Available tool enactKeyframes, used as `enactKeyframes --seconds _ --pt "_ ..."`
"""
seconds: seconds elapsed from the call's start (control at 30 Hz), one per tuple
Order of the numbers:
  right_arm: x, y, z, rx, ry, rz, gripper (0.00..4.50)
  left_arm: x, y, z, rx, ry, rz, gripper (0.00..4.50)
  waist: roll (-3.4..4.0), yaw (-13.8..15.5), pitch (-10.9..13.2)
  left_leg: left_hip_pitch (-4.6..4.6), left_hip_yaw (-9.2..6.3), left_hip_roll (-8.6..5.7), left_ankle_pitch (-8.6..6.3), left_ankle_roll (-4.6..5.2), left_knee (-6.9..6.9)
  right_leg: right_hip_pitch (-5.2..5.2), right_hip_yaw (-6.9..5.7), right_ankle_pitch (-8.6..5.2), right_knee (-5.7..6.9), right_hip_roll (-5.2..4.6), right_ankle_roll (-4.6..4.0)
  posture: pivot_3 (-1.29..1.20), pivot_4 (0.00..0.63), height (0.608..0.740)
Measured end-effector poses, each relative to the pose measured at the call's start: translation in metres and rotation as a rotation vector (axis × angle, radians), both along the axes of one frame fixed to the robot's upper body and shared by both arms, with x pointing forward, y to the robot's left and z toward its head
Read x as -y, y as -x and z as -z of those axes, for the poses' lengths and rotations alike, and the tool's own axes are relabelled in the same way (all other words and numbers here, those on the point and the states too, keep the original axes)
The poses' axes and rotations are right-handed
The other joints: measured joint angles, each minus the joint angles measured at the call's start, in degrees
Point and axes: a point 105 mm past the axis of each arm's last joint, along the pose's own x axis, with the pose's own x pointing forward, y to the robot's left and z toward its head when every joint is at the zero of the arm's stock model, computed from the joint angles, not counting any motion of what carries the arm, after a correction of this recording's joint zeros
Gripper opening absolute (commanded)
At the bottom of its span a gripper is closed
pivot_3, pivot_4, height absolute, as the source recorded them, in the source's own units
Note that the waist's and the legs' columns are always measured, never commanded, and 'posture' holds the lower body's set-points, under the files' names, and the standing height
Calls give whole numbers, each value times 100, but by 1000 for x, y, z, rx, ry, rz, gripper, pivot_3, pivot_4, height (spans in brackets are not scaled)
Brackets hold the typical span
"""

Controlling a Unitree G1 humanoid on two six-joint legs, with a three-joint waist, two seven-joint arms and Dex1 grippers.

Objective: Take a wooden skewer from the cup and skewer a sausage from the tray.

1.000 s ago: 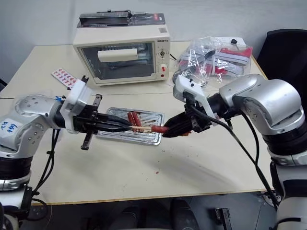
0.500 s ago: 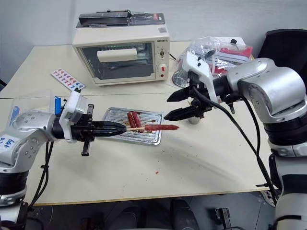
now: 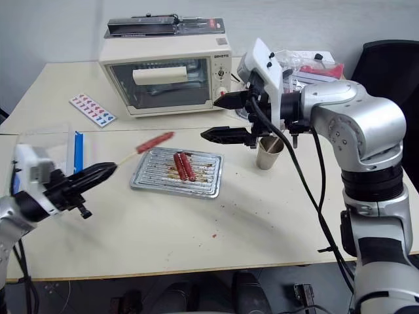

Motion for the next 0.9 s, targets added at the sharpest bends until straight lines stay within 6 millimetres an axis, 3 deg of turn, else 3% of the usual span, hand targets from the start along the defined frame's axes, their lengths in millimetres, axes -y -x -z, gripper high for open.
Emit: enactKeyframes --seconds 0.33,0.5,0.7,0.9 --pt "-11 4 1 25 -34 -37 4494 -84 15 -9 131 115 -531 0 -5 6 -3 2 0 -1 0 0 2 1 0 0 -1 0 0 0 150 740" --pt "-12 3 6 12 -44 -28 4494 -121 15 -3 129 150 -727 0 -9 4 -5 2 1 -1 0 -1 2 1 -1 0 -2 0 0 0 150 740" --pt "-14 3 7 12 -52 -24 4494 -146 3 12 87 178 -919 0 -11 4 -6 2 0 -1 0 -1 2 1 -1 0 4 0 0 0 150 740" --pt "-15 7 9 21 -63 -25 4494 -142 -22 34 -8 174 -907 0 -12 1 -7 2 0 -2 0 -2 1 1 -3 0 3 0 0 0 150 740"
